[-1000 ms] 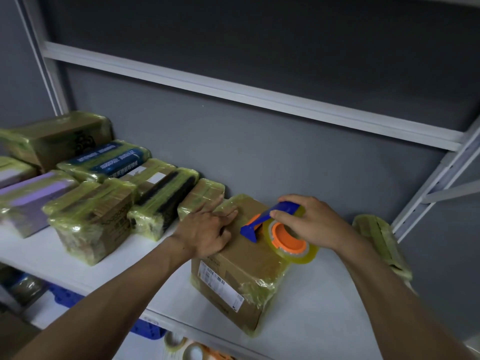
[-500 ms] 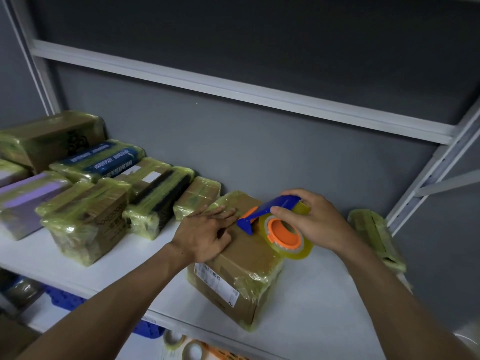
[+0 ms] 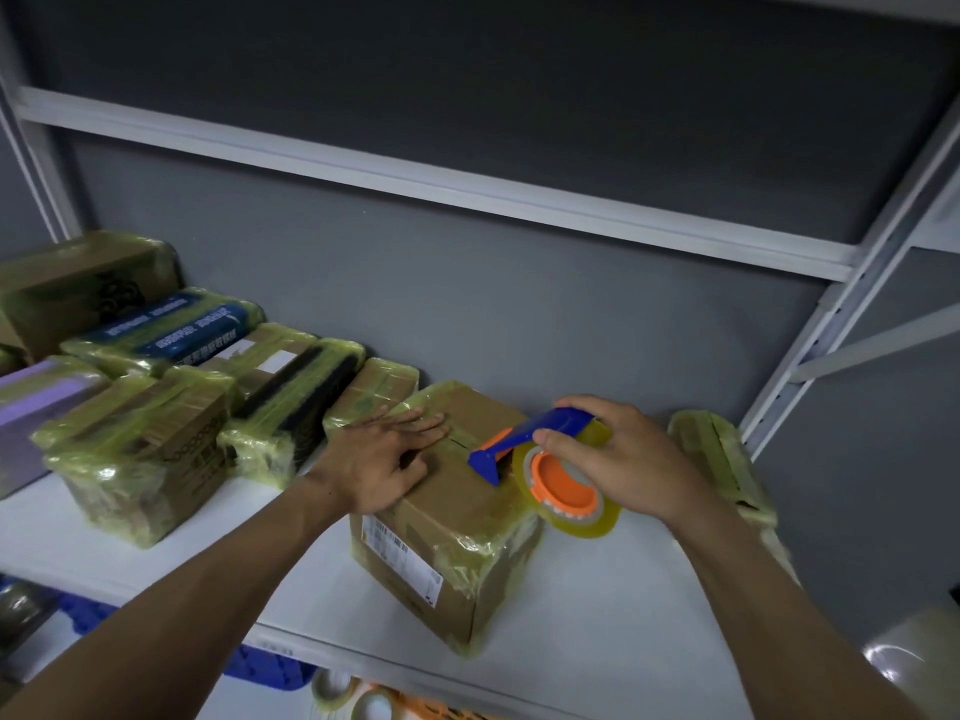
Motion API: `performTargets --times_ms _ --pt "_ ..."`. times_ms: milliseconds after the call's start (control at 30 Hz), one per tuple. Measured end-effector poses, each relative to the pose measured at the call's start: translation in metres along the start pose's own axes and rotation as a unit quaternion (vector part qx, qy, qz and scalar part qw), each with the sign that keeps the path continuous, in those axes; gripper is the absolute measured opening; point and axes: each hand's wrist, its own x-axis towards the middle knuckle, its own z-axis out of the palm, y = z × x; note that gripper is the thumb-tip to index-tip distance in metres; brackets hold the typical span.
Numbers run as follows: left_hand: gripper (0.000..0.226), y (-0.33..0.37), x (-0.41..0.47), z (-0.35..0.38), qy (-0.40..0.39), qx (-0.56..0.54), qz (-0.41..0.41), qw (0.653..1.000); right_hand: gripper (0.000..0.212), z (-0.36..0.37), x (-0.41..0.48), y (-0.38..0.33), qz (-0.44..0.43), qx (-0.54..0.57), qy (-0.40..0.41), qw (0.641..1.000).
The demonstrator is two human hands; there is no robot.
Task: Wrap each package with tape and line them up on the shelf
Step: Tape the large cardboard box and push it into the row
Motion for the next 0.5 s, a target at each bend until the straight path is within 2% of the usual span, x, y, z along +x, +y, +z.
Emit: performTargets --times_ms 267,367,500 --pt "0.056 0.008 0.012 -0.01 -0.039 0.033 -0.023 0.998 0.082 0.015 0.002 -0.003 0.017 0.029 0.015 0.999" --pt "0.062 0.024 0.009 0.002 -0.033 -0.025 -0.016 0.999 0.082 0.015 0.001 -0.001 0.02 0.04 0.02 0.999" --pt "0.065 0.025 0.009 0.009 -0.023 -0.016 -0.023 0.999 0.071 0.018 -0.002 0.004 0.033 0.078 0.021 0.996"
